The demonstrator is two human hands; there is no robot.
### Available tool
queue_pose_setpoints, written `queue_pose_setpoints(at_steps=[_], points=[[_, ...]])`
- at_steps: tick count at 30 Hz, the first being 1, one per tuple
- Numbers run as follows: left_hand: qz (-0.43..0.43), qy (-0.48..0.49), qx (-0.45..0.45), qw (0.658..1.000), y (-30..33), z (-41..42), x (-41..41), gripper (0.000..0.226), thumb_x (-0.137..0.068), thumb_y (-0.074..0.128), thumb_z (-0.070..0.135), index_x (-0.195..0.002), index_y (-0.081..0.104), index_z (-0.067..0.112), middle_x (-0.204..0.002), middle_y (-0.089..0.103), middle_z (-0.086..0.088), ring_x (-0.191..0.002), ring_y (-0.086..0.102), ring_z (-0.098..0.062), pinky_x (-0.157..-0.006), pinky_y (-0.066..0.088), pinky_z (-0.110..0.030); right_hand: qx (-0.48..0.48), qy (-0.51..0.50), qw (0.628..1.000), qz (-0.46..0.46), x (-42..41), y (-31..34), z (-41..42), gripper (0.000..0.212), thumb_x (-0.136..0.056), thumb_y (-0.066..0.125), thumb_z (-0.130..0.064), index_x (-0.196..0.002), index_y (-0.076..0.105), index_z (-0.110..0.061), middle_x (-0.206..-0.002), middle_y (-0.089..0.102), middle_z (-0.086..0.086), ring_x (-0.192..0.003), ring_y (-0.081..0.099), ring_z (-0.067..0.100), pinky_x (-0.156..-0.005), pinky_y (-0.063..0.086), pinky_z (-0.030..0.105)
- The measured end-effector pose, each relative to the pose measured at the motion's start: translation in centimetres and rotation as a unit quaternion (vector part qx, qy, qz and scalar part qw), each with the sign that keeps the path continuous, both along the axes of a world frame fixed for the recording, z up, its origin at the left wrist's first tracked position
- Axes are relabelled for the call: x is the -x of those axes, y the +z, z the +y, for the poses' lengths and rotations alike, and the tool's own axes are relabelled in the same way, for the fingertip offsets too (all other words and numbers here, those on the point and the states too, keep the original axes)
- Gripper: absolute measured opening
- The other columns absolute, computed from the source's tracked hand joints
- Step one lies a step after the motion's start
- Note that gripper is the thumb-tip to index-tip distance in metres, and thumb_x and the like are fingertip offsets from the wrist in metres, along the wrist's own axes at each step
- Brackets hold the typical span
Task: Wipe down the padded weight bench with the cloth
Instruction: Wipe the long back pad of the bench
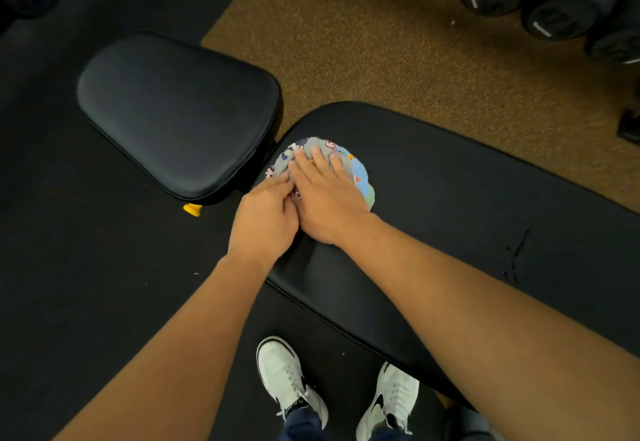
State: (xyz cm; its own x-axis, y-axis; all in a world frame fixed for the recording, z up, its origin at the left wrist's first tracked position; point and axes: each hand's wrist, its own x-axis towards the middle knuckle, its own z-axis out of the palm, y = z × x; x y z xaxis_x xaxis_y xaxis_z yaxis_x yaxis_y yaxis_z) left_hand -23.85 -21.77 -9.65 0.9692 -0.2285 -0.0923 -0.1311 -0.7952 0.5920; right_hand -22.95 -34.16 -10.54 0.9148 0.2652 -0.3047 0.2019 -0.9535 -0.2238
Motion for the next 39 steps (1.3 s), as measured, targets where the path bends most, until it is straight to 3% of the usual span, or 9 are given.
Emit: queue_pose_setpoints(at_steps=[4, 7, 10, 13, 17, 22, 29, 36, 39], points=[[-0.004, 0.065, -0.019, 0.998, -0.1, 1.1, 2.3, 0.016, -0.08, 0.054, 0.004, -0.081, 0.069, 0.005, -0.089, 0.064, -0.01, -0.088, 0.058, -0.028, -0.083, 0.049, -0.039, -0.06, 0.032, 0.998, 0.009, 3.2, 0.7, 0.9, 0.06, -0.098, 0.031, -0.028, -0.153, 0.016, -0.01, -0.162, 0.003, 0.007, -0.148, -0.006, 0.023, -0.115, -0.015, 0.038], [0.006, 0.086, -0.015, 0.996, 0.0, 1.6, 3.9, 0.013, -0.077, 0.058, 0.0, -0.074, 0.066, 0.009, -0.082, 0.058, -0.004, -0.079, 0.051, -0.023, -0.074, 0.047, -0.044, -0.078, 0.056, 0.995, 0.02, 5.2, 0.7, 0.9, 0.064, -0.093, 0.021, -0.034, -0.152, 0.019, -0.01, -0.162, 0.007, 0.007, -0.148, -0.005, 0.021, -0.117, -0.014, 0.036], [0.008, 0.106, 0.013, 0.994, 0.3, 1.0, 4.6, 0.019, -0.081, 0.059, 0.0, -0.095, 0.066, 0.011, -0.098, 0.056, -0.001, -0.093, 0.05, -0.021, -0.082, 0.047, -0.04, -0.16, 0.042, 0.983, 0.08, 4.5, 2.1, -0.1, 0.06, -0.095, 0.032, -0.022, -0.153, 0.019, -0.011, -0.162, 0.011, 0.003, -0.148, -0.002, 0.015, -0.118, -0.008, 0.03], [0.043, 0.101, 0.017, 0.994, 0.2, -0.9, 4.6, 0.041, -0.086, 0.051, 0.009, -0.127, 0.054, 0.01, -0.132, 0.048, -0.007, -0.124, 0.042, -0.025, -0.104, 0.037, -0.04, -0.238, -0.031, 0.965, 0.103, 3.4, 4.3, -2.5, 0.056, -0.094, 0.039, -0.013, -0.149, 0.031, -0.02, -0.157, 0.028, -0.004, -0.143, 0.016, 0.013, -0.113, 0.015, 0.028], [0.106, 0.11, -0.108, 0.982, -0.6, -4.7, 5.1, 0.069, -0.088, 0.02, 0.047, -0.147, 0.025, 0.01, -0.157, 0.016, -0.018, -0.145, 0.009, -0.034, -0.119, 0.004, -0.047, -0.186, -0.127, 0.973, -0.057, 2.1, 4.6, -8.0, 0.046, -0.088, 0.041, -0.018, -0.132, 0.055, -0.015, -0.134, 0.057, 0.008, -0.129, 0.044, 0.027, -0.11, 0.023, 0.029], [0.08, 0.126, -0.199, 0.969, -1.3, -7.8, 4.2, 0.087, -0.084, 0.005, 0.061, -0.147, 0.022, 0.004, -0.157, 0.014, -0.021, -0.144, 0.01, -0.041, -0.115, 0.01, -0.055, -0.099, -0.193, 0.968, -0.127, 1.0, 5.0, -15.1, 0.04, -0.088, 0.044, -0.02, -0.124, 0.06, -0.011, -0.122, 0.063, 0.008, -0.117, 0.053, 0.027, -0.114, 0.024, 0.041], [0.015, 0.025, -0.158, 0.987, -0.5, -11.4, 3.4, 0.059, -0.097, 0.017, 0.039, -0.148, 0.024, 0.01, -0.158, 0.02, -0.012, -0.146, 0.014, -0.032, -0.117, 0.01, -0.045, 0.012, -0.305, 0.952, -0.014, 1.6, 5.9, -20.3, 0.052, -0.101, 0.035, -0.036, -0.148, 0.034, -0.013, -0.151, 0.037, 0.011, -0.137, 0.032, 0.031, -0.115, 0.021, 0.044], [-0.052, -0.185, -0.11, 0.975, 1.1, -16.5, 7.6, 0.054, -0.099, 0.026, 0.037, -0.146, 0.034, 0.013, -0.154, 0.031, -0.007, -0.145, 0.021, -0.027, -0.118, 0.017, -0.048, 0.032, -0.316, 0.948, 0.036, 2.8, 6.0, -21.7, 0.048, -0.101, 0.027, -0.043, -0.14, 0.044, -0.021, -0.142, 0.048, 0.008, -0.126, 0.046, 0.031, -0.095, 0.038, 0.042], [-0.061, -0.202, -0.119, 0.97, 0.5, -14.8, 6.9, 0.055, -0.099, 0.026, 0.04, -0.147, 0.031, 0.016, -0.157, 0.025, -0.005, -0.147, 0.014, -0.023, -0.119, 0.014, -0.044, 0.022, -0.329, 0.943, 0.052, 3.4, 6.8, -22.8, 0.048, -0.101, 0.023, -0.045, -0.136, 0.049, -0.025, -0.138, 0.051, 0.005, -0.123, 0.048, 0.031, -0.091, 0.038, 0.042]])
